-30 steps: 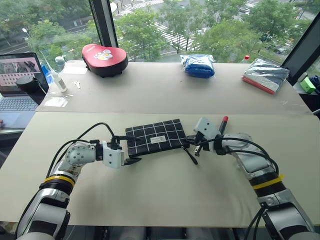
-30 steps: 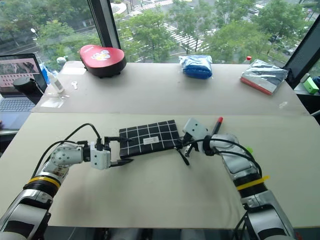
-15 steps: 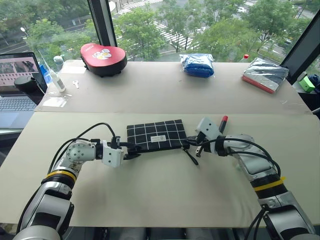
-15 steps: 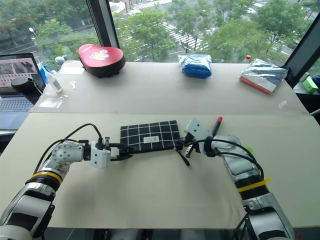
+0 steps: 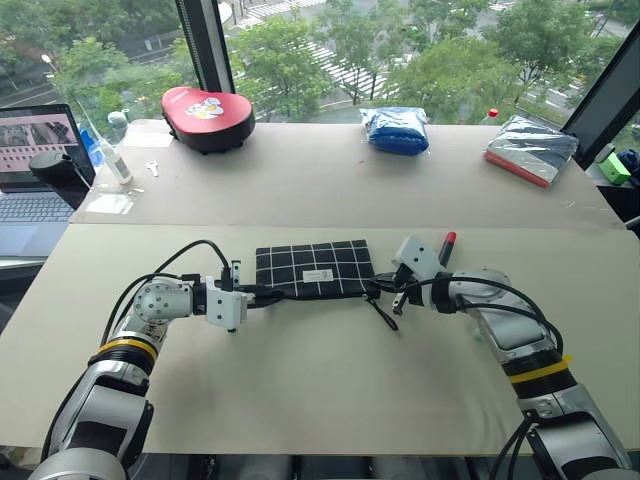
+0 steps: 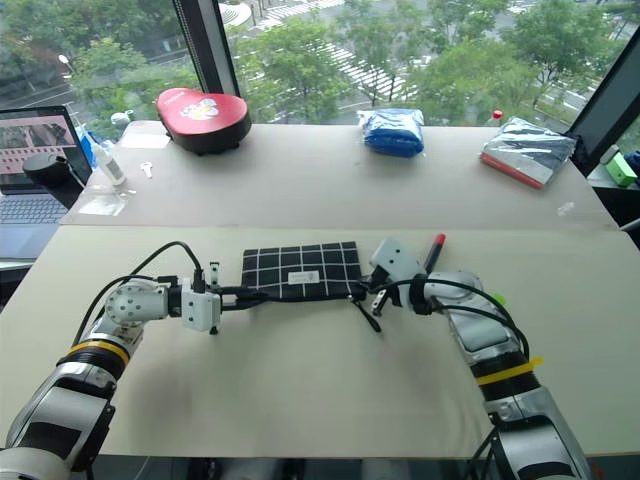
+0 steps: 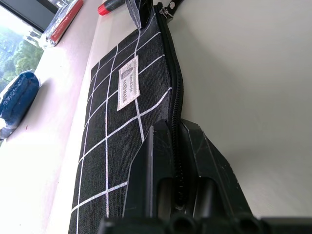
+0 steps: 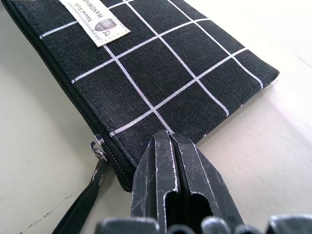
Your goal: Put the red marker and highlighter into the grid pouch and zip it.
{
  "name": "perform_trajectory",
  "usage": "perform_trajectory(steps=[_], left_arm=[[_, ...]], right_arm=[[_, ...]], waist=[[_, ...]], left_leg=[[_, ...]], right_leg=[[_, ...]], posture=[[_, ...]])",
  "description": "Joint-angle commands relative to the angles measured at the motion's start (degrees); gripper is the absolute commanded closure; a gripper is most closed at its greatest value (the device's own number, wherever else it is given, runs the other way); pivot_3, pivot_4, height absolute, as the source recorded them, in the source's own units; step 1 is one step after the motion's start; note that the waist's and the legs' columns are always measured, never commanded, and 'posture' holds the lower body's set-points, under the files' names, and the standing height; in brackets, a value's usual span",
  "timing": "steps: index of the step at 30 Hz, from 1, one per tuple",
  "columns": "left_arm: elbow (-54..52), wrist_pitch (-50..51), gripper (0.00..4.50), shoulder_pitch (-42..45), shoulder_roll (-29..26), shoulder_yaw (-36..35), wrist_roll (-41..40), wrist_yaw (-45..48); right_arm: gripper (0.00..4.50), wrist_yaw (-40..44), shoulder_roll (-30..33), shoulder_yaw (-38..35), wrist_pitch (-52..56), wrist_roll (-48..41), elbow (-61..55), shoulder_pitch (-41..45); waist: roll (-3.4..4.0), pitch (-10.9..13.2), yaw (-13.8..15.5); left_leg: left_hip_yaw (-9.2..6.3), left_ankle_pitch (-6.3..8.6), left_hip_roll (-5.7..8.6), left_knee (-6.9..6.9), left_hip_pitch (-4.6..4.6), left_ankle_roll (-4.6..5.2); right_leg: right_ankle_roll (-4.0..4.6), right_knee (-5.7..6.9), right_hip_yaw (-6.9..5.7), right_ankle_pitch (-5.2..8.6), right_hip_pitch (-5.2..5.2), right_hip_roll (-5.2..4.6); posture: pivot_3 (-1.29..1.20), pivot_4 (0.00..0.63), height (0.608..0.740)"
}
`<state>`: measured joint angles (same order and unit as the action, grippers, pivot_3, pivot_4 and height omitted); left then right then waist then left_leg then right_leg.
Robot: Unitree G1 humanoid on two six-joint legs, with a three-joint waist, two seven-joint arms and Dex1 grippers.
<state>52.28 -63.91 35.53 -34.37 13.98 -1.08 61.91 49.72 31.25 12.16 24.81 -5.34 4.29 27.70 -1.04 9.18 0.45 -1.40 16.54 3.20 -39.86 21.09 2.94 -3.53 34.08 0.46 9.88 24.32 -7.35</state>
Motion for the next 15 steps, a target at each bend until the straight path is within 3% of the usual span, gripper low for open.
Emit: perform_trajectory(steps=[1, 7, 8, 9, 15], left_arm=[[-0.49, 0.66, 4.43, 0.39, 1.43, -0.72, -1.28, -0.84], [-7.21, 12.21, 4.43, -1.43, 3.33, -3.38, -7.97, 1.11], [-8.60, 14.04, 4.50, -1.79, 3.51, -3.94, -8.62, 0.76], [-10.16, 16.06, 4.50, -2.25, 3.68, -4.49, -9.35, 0.35], [-18.74, 25.53, 4.50, -5.37, 4.51, -7.58, -10.96, -3.65]], right_arm=[[4.50, 0.87, 0.73, -0.19, 0.72, -0.18, -0.42, -0.88], [4.50, -4.38, -5.20, -9.73, 5.97, -7.82, 1.98, 3.56], [3.90, -4.81, -5.83, -11.37, 6.80, -9.19, 2.24, 4.33], [3.79, -5.21, -6.37, -13.10, 7.72, -10.68, 2.21, 4.97], [1.69, -5.04, -6.44, -24.43, 18.18, -24.99, -2.84, 7.77]], waist=[[0.00, 0.00, 0.08], [-0.03, 0.02, -0.14], [-0.03, 0.03, -0.31], [-0.03, 0.03, -0.45], [-0.03, 0.03, -0.88]], left_leg=[[0.00, 0.00, 0.00, 0.00, 0.00, 0.00], [0.00, 0.00, -0.02, -0.03, 0.09, -0.01], [0.00, -0.01, -0.03, -0.02, 0.10, -0.01], [0.00, -0.02, -0.03, -0.01, 0.17, -0.03], [-0.01, -0.09, -0.04, -0.01, 0.75, -0.15]], right_leg=[[0.00, 0.00, 0.00, 0.00, 0.00, 0.00], [0.00, 0.02, 0.01, 0.00, 0.07, 0.00], [0.00, 0.02, 0.01, 0.00, 0.11, 0.00], [0.01, 0.04, 0.03, -0.01, 0.19, 0.00], [0.03, 0.45, 0.06, -0.03, 0.82, 0.00]], posture=[[0.00, 0.150, 0.740], [0.00, 0.150, 0.740], [0.00, 0.150, 0.740], [0.00, 0.150, 0.740], [0.00, 0.150, 0.740]])
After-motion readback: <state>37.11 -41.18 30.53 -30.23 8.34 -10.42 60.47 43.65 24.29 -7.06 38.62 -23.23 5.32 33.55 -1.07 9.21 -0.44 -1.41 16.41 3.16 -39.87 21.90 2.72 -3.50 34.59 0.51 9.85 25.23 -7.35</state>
